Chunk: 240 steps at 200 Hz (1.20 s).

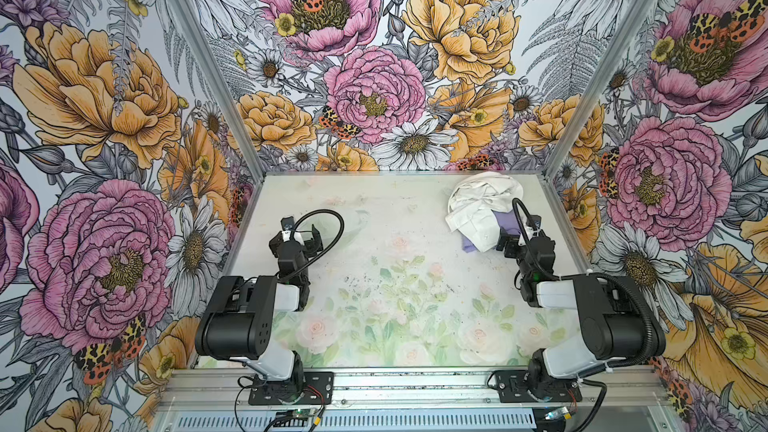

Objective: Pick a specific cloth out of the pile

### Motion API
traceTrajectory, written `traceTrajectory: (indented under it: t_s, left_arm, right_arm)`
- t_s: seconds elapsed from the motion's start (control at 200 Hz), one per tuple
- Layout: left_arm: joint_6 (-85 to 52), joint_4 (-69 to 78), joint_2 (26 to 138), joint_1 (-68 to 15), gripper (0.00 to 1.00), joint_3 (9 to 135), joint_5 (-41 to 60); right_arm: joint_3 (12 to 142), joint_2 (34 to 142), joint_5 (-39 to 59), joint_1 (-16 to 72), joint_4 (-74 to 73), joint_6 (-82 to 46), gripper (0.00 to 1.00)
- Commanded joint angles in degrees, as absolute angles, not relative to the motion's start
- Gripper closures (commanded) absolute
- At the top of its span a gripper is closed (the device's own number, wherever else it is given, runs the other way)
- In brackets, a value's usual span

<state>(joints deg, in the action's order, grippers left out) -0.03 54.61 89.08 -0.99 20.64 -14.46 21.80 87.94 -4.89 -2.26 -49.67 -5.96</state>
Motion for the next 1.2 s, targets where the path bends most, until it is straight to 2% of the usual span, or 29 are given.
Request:
traceTrajectory:
  t_s: [0.0,1.066,1.196]
  left_arm:
    - [0.08,54.9,88.95,-1.12,0.01,21.18,-12.92]
    - [-0.04,54.76,88.92,-0.88,0.01,21.2,-12.52]
    - [1.63,58.17,88.7,-1.76,0.01,19.7,-10.73]
  right_arm:
    - [21.78,88.05,-5.62,-1.99,-51.24,-5.89,0.0]
    - [21.72,87.98,-5.89,-1.92,-51.25,-5.83,0.0]
    - [21.6,86.73,-6.61,-1.69,-50.48,-5.89,0.0]
